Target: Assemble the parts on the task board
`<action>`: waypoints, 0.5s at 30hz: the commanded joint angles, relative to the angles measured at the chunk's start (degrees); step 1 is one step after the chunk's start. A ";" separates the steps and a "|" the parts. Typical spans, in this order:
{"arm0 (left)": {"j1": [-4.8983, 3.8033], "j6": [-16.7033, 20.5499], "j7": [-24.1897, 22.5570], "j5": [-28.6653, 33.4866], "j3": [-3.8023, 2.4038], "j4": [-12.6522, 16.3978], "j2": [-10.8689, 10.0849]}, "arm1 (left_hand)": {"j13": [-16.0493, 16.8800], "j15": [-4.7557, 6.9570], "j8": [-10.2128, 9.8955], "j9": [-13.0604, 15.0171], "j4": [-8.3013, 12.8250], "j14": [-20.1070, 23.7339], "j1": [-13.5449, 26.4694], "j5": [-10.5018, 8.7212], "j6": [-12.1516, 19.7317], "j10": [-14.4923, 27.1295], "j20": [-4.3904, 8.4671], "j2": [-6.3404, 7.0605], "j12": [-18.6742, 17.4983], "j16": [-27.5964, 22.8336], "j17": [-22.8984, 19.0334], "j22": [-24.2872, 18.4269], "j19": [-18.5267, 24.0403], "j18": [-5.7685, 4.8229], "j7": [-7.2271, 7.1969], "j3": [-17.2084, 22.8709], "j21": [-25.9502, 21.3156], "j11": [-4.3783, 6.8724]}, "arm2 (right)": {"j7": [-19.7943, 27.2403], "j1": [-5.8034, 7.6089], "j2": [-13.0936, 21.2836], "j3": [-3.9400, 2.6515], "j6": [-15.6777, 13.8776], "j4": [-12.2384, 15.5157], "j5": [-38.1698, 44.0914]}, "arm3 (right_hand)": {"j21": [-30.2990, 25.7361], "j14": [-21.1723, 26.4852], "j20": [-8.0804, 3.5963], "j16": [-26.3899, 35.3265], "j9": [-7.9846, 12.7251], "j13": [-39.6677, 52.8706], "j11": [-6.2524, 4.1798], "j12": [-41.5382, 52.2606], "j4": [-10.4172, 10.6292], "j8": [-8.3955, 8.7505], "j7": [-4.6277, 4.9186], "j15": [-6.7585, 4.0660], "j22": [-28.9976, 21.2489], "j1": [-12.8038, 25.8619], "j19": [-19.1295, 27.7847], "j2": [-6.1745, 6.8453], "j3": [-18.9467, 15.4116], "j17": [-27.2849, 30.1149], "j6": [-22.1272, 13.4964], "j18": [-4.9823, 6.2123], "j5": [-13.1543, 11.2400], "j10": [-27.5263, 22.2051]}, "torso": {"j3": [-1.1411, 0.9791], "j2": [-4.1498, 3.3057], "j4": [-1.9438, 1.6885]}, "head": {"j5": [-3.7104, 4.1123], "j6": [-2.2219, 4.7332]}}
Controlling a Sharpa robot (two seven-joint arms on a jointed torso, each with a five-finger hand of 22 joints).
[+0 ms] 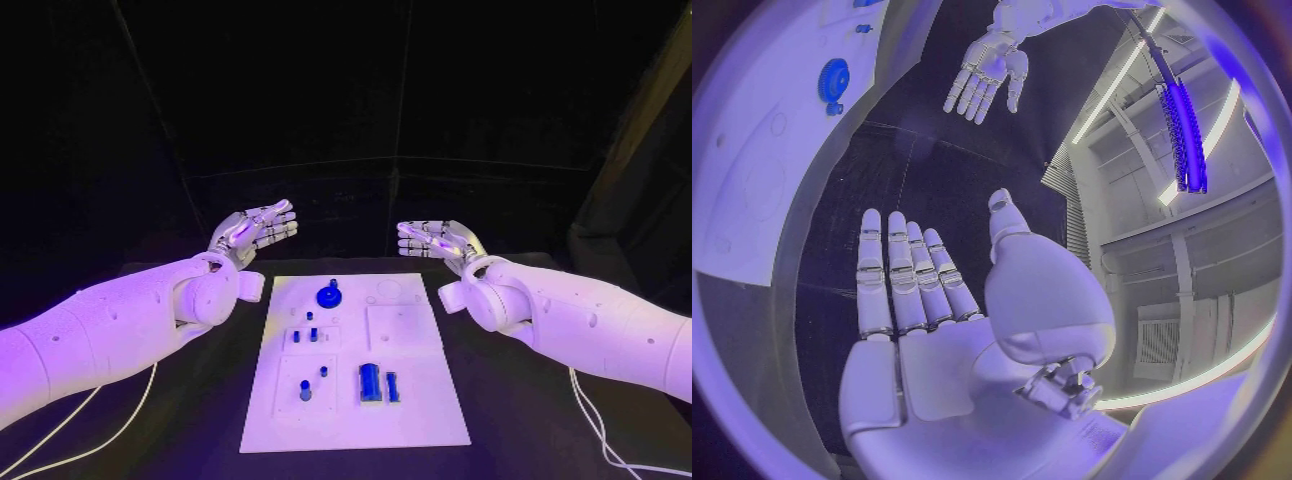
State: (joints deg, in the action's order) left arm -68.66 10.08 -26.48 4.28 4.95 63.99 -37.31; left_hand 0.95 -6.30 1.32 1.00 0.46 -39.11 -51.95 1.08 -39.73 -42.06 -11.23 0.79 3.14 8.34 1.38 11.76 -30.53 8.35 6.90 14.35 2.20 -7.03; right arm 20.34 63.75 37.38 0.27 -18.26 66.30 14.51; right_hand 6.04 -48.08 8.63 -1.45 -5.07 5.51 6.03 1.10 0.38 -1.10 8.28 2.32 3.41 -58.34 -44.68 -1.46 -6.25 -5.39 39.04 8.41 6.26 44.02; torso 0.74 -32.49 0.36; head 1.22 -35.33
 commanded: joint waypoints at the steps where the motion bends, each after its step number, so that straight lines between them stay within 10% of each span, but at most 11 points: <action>1: 0.73 5.47 -0.72 -0.91 -0.53 2.88 -0.72 | -0.95 2.01 -1.32 -1.00 -0.46 12.48 16.57 -1.08 12.67 13.41 3.59 -0.79 -3.14 -2.67 -1.38 -3.76 9.73 -2.78 -2.20 -4.58 -2.20 2.25 | 2.14 -0.37 0.89 -0.09 -5.82 3.60 -3.01 | -1.96 15.40 -2.76 1.45 5.07 -5.51 -1.92 -1.10 -0.38 1.10 -2.65 -2.32 -3.41 18.68 14.32 1.46 1.97 5.39 -12.50 -2.52 -2.04 -14.10 | -0.67 1.19 -0.33 | -1.07 0.83; 2: 1.09 6.79 -0.84 -1.06 -0.74 3.95 -1.03 | -0.95 2.19 -1.32 -1.00 -0.46 13.58 18.04 -1.08 13.80 14.59 3.90 -0.79 -3.14 -2.91 -1.38 -4.08 10.59 -2.79 -2.40 -4.97 -2.20 2.45 | 2.62 -0.58 1.32 -0.10 -7.14 4.93 -3.77 | -6.04 16.66 -2.99 1.45 5.07 -5.51 -6.03 -1.10 -0.38 1.10 -2.87 -2.32 -3.41 20.21 15.49 1.46 2.18 5.39 -13.52 -2.89 -2.19 -15.26 | -0.71 1.27 -0.35 | -1.18 0.92; 3: 1.47 8.19 -0.96 -1.23 -0.95 5.09 -1.36 | -0.95 6.30 -1.32 -1.00 -0.46 14.58 19.36 -1.08 14.81 15.67 4.18 -0.79 -3.14 -3.12 -1.38 -4.39 11.38 -2.80 -2.58 -5.33 -2.20 2.63 | 3.14 -0.81 1.77 -0.11 -8.57 6.36 -4.59 | -6.04 17.87 -3.21 1.45 5.07 -5.51 -6.03 -1.10 -0.38 1.10 -3.08 -2.32 -3.41 21.69 16.61 1.46 6.25 5.39 -14.51 -3.14 -6.26 -16.37 | -0.74 1.31 -0.36 | -1.22 0.95; 4: 1.90 9.76 -1.11 -1.41 -1.20 6.35 -1.73 | -0.95 6.30 -1.32 -1.00 -0.46 15.53 20.64 -1.08 15.78 16.71 4.48 -0.79 -3.14 -3.28 -1.38 -4.67 12.13 -3.12 -2.75 -5.69 -2.20 2.80 | 3.71 -1.06 2.27 -0.13 -10.11 7.90 -5.48 | -6.04 19.05 -3.42 1.45 5.07 -5.51 -6.03 -1.10 -0.38 1.10 -3.28 -2.32 -3.41 23.11 17.70 1.46 6.25 5.39 -15.47 -3.14 -6.26 -17.42 | -0.74 1.31 -0.36 | -1.22 0.95; 5: 2.35 11.43 -1.26 -1.61 -1.45 7.70 -2.11 | -0.95 6.30 -1.32 -1.00 -0.46 16.51 21.94 -1.08 16.78 17.76 4.74 -0.79 -3.14 -3.55 -1.38 -4.98 12.90 -3.39 -6.90 -6.04 -2.20 2.97 | 4.31 -1.32 2.80 -0.14 -11.78 9.56 -6.43 | -6.04 20.25 -3.63 1.45 5.07 -5.51 -6.03 -1.10 -0.38 1.10 -3.50 -2.32 -3.41 24.56 18.83 1.46 6.25 5.39 -16.45 -3.14 -6.26 -18.52 | -0.74 1.31 -0.36 | -1.22 0.95; 6: 2.59 12.29 -1.34 -1.71 -1.59 8.39 -2.31 | -0.95 6.30 -1.32 -1.00 -0.46 16.84 22.38 -1.08 17.12 18.12 4.84 -0.79 -3.14 -3.60 -1.38 -5.07 13.16 -3.40 -6.90 -6.16 -2.20 7.03 | 4.63 -1.46 3.07 -0.15 -12.63 10.42 -6.92 | -6.04 20.73 -3.71 1.45 5.07 -5.51 -6.03 -1.10 -0.38 1.10 -3.59 -2.32 -3.41 25.14 19.26 1.46 6.25 5.39 -16.83 -3.16 -6.26 -18.96 | -0.74 1.31 -0.36 | -1.22 0.95; 9: 4.29 18.54 -1.90 -2.45 -2.55 13.44 -3.77 | -0.95 6.30 -1.32 -1.00 -0.46 19.64 26.09 -1.08 19.94 21.12 5.64 -0.79 -3.14 -4.19 -1.38 -5.90 15.34 -3.80 -6.90 -7.20 -2.20 7.03 | 6.57 -2.32 4.78 -0.20 -17.96 15.75 -9.98 | -6.04 24.20 -4.34 1.45 5.07 -5.51 -6.03 -1.10 -0.38 1.10 -4.18 -2.32 -3.41 29.34 22.47 1.46 6.25 5.39 -19.67 -3.77 -6.26 -22.12 | -0.74 1.31 -0.36 | -1.22 0.95; 10: 4.77 20.32 -2.07 -2.66 -2.83 14.88 -4.19 | -0.95 6.30 -1.32 -1.00 -0.46 20.40 27.08 -1.08 20.70 21.95 5.86 -0.79 -3.14 -8.34 -1.38 -6.14 15.92 -4.01 -6.90 -7.46 -2.20 7.03 | 7.03 -2.52 5.19 -0.21 -19.23 17.03 -10.71 | -6.04 25.13 -4.50 1.45 5.07 -5.51 -6.03 -1.10 -0.38 1.10 -8.28 -2.32 -3.41 30.47 23.34 1.46 6.25 5.39 -20.41 -3.77 -6.26 -22.98 | -0.74 1.31 -0.36 | -1.22 0.95; 11: 5.26 22.11 -2.23 -2.87 -3.10 16.33 -4.60 | -0.95 6.30 -1.32 -1.00 -0.46 21.12 28.04 -1.08 21.45 22.72 6.06 -0.79 -3.14 -8.34 -1.38 -6.36 16.48 -4.02 -6.90 -7.76 -2.20 7.03 | 7.48 -2.72 5.58 -0.22 -20.46 18.25 -11.41 | -6.04 26.02 -8.63 1.45 5.07 -5.51 -6.03 -1.10 -0.38 1.10 -8.28 -2.32 -3.41 31.54 24.17 1.46 6.25 5.39 -21.12 -3.84 -6.26 -23.80 | -0.74 1.31 -0.36 | -1.22 0.95; 14: 6.46 26.55 -2.63 -3.40 -3.79 19.92 -5.64 | -0.95 6.30 -1.32 -1.00 -0.46 23.14 30.72 -1.08 23.48 24.87 6.66 -0.79 -3.14 -8.34 -1.38 -6.96 18.05 -4.02 -6.90 -8.49 -2.20 7.03 | 8.51 -3.17 6.48 -0.25 -23.28 21.07 -13.03 | -6.04 28.43 -8.63 1.45 5.07 -5.51 -6.03 -1.10 -0.38 1.10 -8.28 -2.32 -3.41 34.48 26.41 1.46 6.25 5.39 -23.06 -4.39 -6.26 -26.03 | -0.74 1.31 -0.36 | -1.22 0.95; 15: 6.81 27.81 -2.75 -3.55 -3.98 20.94 -5.94 | -0.95 6.30 -1.32 -1.00 -0.46 23.76 31.54 -1.08 24.10 25.54 6.82 -0.79 -3.14 -8.34 -1.38 -7.15 18.55 -8.35 -6.90 -8.72 -2.20 7.03 | 8.77 -3.29 6.71 -0.25 -24.00 21.79 -13.44 | -6.04 29.23 -8.63 1.45 5.07 -5.51 -6.03 -1.10 -0.38 1.10 -8.28 -2.32 -3.41 35.45 27.15 1.46 6.25 5.39 -23.73 -4.39 -6.26 -26.77 | -0.74 1.31 -0.36 | -1.22 0.95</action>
State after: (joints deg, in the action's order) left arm -61.86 29.37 -27.29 2.45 1.05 84.29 -43.11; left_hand 0.14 -0.74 0.46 0.14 0.02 -20.51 -27.26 0.44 -20.83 -22.08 -5.90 0.04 0.42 2.41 0.16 6.17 -16.00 5.22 1.12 7.56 0.46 -1.18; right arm 25.60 60.39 43.97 0.11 -35.58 87.54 5.12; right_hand 0.73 -25.26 2.89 -0.48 -0.41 0.48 0.62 0.42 0.01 -0.44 2.28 0.17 0.26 -30.66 -23.45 -0.12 -0.96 -0.44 20.51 5.73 0.98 23.14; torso 0.02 -31.21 0.01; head 0.01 -34.37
